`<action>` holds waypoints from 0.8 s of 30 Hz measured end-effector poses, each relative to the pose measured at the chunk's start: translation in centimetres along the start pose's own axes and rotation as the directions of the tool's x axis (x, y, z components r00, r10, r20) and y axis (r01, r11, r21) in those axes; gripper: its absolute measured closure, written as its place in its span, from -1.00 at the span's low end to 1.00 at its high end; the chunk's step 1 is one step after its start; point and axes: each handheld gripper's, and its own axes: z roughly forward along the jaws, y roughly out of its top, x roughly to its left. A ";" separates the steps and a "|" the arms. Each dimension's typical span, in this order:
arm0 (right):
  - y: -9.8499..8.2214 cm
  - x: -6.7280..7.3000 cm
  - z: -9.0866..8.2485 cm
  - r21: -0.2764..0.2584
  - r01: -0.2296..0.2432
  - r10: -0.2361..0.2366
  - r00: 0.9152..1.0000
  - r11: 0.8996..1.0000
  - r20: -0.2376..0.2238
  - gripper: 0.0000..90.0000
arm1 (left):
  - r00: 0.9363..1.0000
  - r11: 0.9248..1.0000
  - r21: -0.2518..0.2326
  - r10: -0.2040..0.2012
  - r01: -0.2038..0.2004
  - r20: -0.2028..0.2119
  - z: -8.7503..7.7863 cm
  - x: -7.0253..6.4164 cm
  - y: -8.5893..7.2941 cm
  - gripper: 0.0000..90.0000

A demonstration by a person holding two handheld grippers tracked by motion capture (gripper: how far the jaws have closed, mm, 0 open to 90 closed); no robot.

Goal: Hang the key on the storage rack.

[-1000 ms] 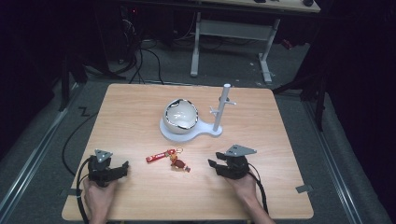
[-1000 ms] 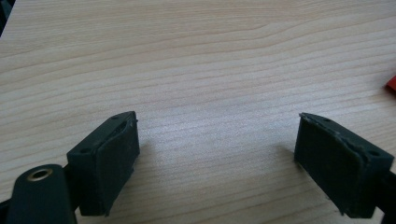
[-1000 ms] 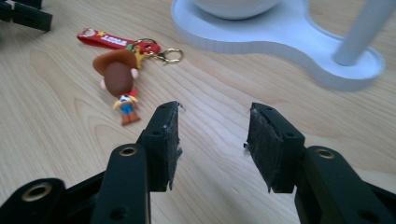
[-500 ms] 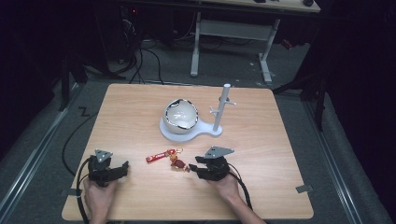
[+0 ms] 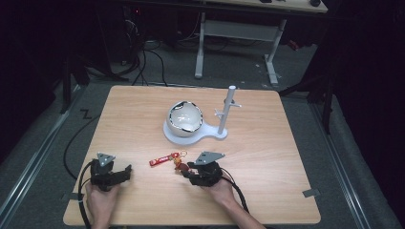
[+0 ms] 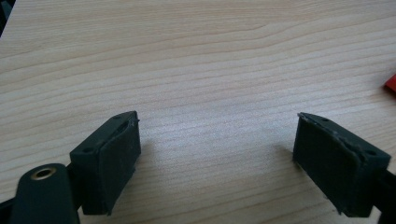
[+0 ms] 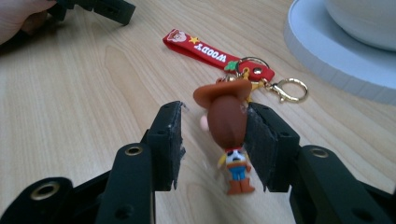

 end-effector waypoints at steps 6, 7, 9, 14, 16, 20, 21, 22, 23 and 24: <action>1.2 0.2 1.4 0.032 0.030 -0.030 0.999 0.999 0.022 0.16 | 1.000 1.000 0.000 0.002 -0.002 0.001 0.0 0.0 0.0 -0.65; 1.2 0.3 1.7 0.036 0.032 -0.033 0.999 0.999 0.023 0.15 | 1.000 1.000 0.001 0.002 -0.002 0.001 0.0 0.0 0.0 -0.65; 1.3 0.3 1.8 0.040 0.032 -0.033 0.999 0.999 0.025 0.14 | 1.000 1.000 0.000 0.002 -0.002 0.001 0.0 0.0 0.0 -0.65; 1.5 0.3 2.7 0.063 0.051 -0.055 0.997 0.997 0.049 0.13 | 1.000 1.000 0.001 0.002 -0.002 0.001 0.0 0.0 0.0 -0.65; 1.5 0.3 2.9 0.072 0.056 -0.060 0.996 0.996 0.065 0.14 | 1.000 1.000 0.000 0.001 -0.001 0.001 0.0 0.0 0.0 -0.65; 1.4 -0.1 3.0 0.077 0.049 -0.054 0.996 0.996 0.076 0.20 | 1.000 1.000 0.000 0.002 -0.002 0.001 0.0 0.0 0.0 -0.65; 1.4 -0.1 3.1 0.085 0.049 -0.056 0.995 0.995 0.085 0.23 | 1.000 1.000 0.000 0.002 -0.002 0.001 0.0 0.0 0.0 -0.65; 1.3 -0.2 3.1 0.085 0.049 -0.056 0.995 0.995 0.084 0.24 | 1.000 1.000 0.000 0.002 -0.002 0.001 0.0 0.0 0.0 -0.65; 1.3 -0.2 3.1 0.085 0.049 -0.056 0.995 0.995 0.084 0.24 | 1.000 1.000 0.000 0.002 -0.002 0.001 0.0 0.0 0.0 -0.65; 1.3 -0.3 3.2 0.089 0.043 -0.051 0.995 0.995 0.084 0.26 | 1.000 1.000 0.000 0.002 -0.002 0.001 0.0 0.0 0.0 -0.65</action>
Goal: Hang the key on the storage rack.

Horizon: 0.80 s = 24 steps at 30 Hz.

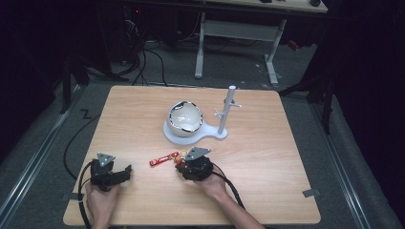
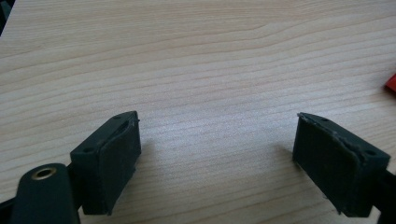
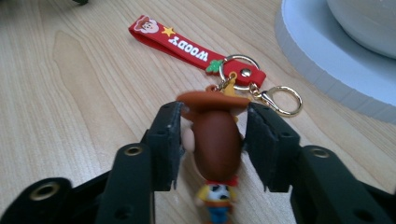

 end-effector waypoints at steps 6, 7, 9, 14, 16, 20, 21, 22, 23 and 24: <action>-0.1 -0.4 -0.1 -0.015 -0.006 0.006 1.000 1.000 -0.020 0.37 | 1.000 1.000 0.000 -0.001 0.001 0.001 0.0 0.0 0.0 -0.65; -0.2 -0.7 -0.2 -0.019 -0.016 0.015 0.999 1.000 -0.034 0.37 | 1.000 1.000 0.000 -0.001 0.001 0.001 0.0 0.0 0.0 -0.65; -0.2 -0.8 -0.2 -0.018 -0.017 0.016 0.999 1.000 -0.036 0.38 | 1.000 1.000 -0.001 -0.002 0.002 0.001 0.0 0.0 0.0 -0.65; -0.3 -1.1 -0.4 -0.020 -0.035 0.034 0.998 0.999 -0.055 0.41 | 1.000 1.000 -0.001 -0.001 0.001 0.001 0.0 0.0 0.0 -0.65; -0.2 -1.5 -1.4 -0.072 -0.053 0.049 0.997 0.996 -0.055 0.77 | 1.000 1.000 0.000 -0.001 0.001 0.001 0.0 0.0 0.0 -0.65; -0.1 -1.9 -2.1 -0.080 -0.053 0.048 0.997 0.995 -0.060 0.83 | 1.000 1.000 0.000 -0.001 0.001 0.001 0.0 0.0 0.0 -0.65; -0.3 -1.9 -2.0 -0.065 -0.045 0.041 0.998 0.997 -0.058 0.83 | 1.000 1.000 0.000 -0.001 0.001 0.001 0.0 0.0 0.0 -0.65; -0.4 -1.9 -2.0 -0.061 -0.042 0.039 0.998 0.997 -0.047 0.82 | 1.000 1.000 0.000 -0.001 0.001 0.001 0.0 0.0 0.0 -0.65; -0.5 -2.0 -1.9 -0.060 -0.046 0.043 0.998 0.997 -0.044 0.77 | 1.000 1.000 0.000 -0.001 0.001 0.001 0.0 0.0 0.0 -0.65; -0.6 -2.1 -1.9 -0.059 -0.046 0.043 0.998 0.997 -0.042 0.75 | 1.000 1.000 0.000 0.000 0.000 0.000 0.0 0.0 0.0 -0.65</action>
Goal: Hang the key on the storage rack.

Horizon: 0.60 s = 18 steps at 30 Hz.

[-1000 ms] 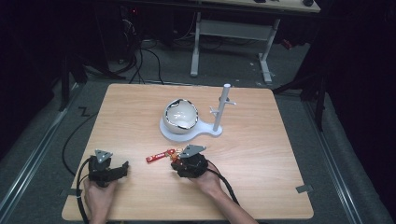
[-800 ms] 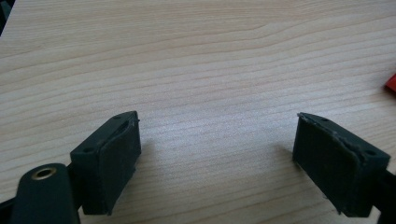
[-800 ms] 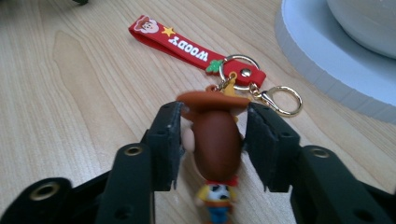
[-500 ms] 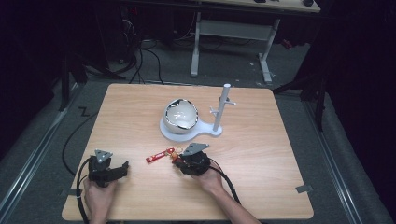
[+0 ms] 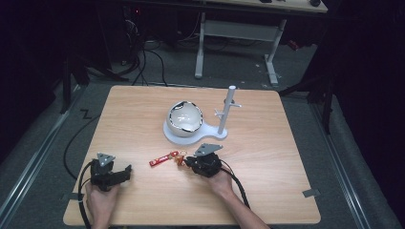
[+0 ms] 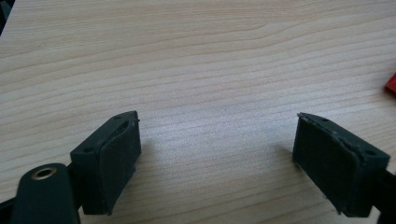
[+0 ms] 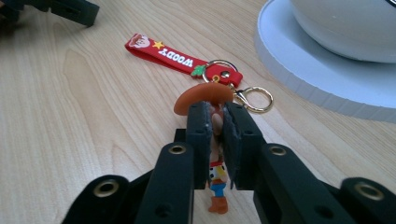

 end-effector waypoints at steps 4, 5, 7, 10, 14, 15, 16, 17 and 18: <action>-0.1 0.0 0.2 0.007 0.002 -0.002 1.000 1.000 -0.002 0.63 | 1.000 1.000 0.000 0.000 0.000 0.000 0.0 0.0 0.0 -0.65; -0.1 0.0 0.3 0.006 0.003 -0.003 1.000 1.000 -0.001 0.58 | 1.000 1.000 0.000 0.000 0.000 0.000 0.0 0.0 0.0 -0.65; -0.1 0.1 0.5 0.011 0.004 -0.004 1.000 1.000 -0.003 0.49 | 1.000 1.000 0.000 0.000 0.000 0.000 0.0 0.0 0.0 -0.65; -0.3 0.2 1.0 0.037 0.005 -0.004 1.000 0.999 -0.006 0.37 | 1.000 1.000 -0.001 -0.001 0.001 0.001 0.0 0.0 0.0 -0.65; -0.6 0.2 2.0 0.076 -0.001 0.001 1.000 0.997 0.001 0.36 | 1.000 1.000 0.000 0.000 0.000 0.001 0.0 0.0 0.0 -0.65; -0.6 0.2 2.0 0.075 -0.004 0.004 1.000 0.997 0.000 0.39 | 1.000 1.000 -0.001 -0.001 0.001 0.001 0.0 0.0 0.0 -0.65; -0.6 0.2 2.1 0.073 -0.001 0.001 1.000 0.997 -0.003 0.41 | 1.000 1.000 0.000 0.000 0.000 0.001 0.0 0.0 0.0 -0.65; -0.6 0.3 2.1 0.076 0.000 0.000 1.000 0.997 -0.002 0.44 | 1.000 1.000 0.000 0.000 0.000 0.001 0.0 0.0 0.0 -0.65; -0.6 0.3 2.1 0.075 0.009 -0.009 1.000 0.997 -0.001 0.45 | 1.000 1.000 0.000 0.000 0.000 0.001 0.0 0.0 0.0 -0.65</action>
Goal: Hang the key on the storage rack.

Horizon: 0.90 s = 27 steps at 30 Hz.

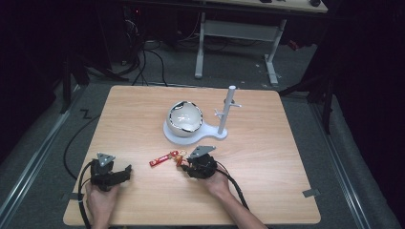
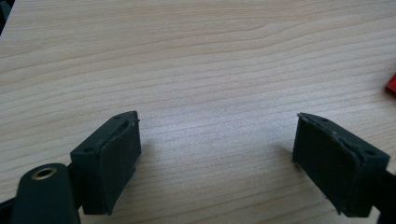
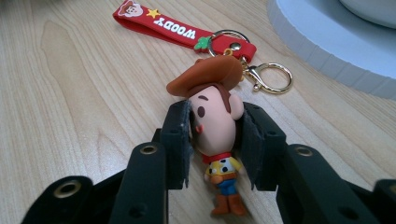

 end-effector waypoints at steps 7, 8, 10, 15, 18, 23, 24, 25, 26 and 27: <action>0.0 0.0 -0.6 -0.020 -0.001 0.001 1.000 1.000 -0.005 0.47 | 1.000 1.000 0.000 0.000 0.000 0.000 0.0 0.0 0.0 -0.65; 0.1 -0.1 -0.9 -0.032 -0.002 0.002 1.000 0.999 -0.004 0.47 | 1.000 1.000 0.000 0.000 0.000 0.000 0.0 0.0 0.0 -0.65; 0.2 -0.2 -1.5 -0.047 -0.004 0.003 1.000 0.999 -0.007 0.47 | 1.000 1.000 0.000 0.000 0.000 0.000 0.0 0.0 0.0 -0.65; 0.2 -0.7 -3.1 -0.089 -0.026 0.025 0.999 0.996 -0.023 0.47 | 1.000 1.000 0.000 0.000 0.000 0.000 0.0 0.0 0.0 -0.65; 0.2 -1.0 -4.3 -0.112 -0.032 0.030 0.999 0.993 -0.020 0.47 | 1.000 1.000 0.000 0.001 -0.001 0.001 0.0 0.0 0.0 -0.65; -0.1 -1.6 -6.7 -0.161 -0.043 0.042 0.999 0.986 -0.008 0.47 | 1.000 1.000 0.000 0.001 -0.001 0.001 0.0 0.0 0.0 -0.65; -0.2 -1.7 -7.1 -0.169 -0.047 0.046 0.999 0.984 -0.006 0.47 | 1.000 1.000 0.000 0.001 -0.001 0.001 0.0 0.0 0.0 -0.65; -0.2 -1.8 -7.5 -0.179 -0.053 0.053 0.999 0.982 -0.006 0.47 | 1.000 1.000 0.000 0.002 -0.002 0.001 0.0 0.0 0.0 -0.65; -0.4 -2.0 -8.2 -0.197 -0.058 0.059 0.998 0.979 -0.001 0.47 | 1.000 1.000 0.000 0.001 -0.001 0.001 0.0 0.0 0.0 -0.65; -0.4 -2.0 -8.2 -0.197 -0.058 0.059 0.998 0.979 -0.001 0.47 | 1.000 1.000 0.000 0.002 -0.002 0.001 0.0 0.0 0.0 -0.65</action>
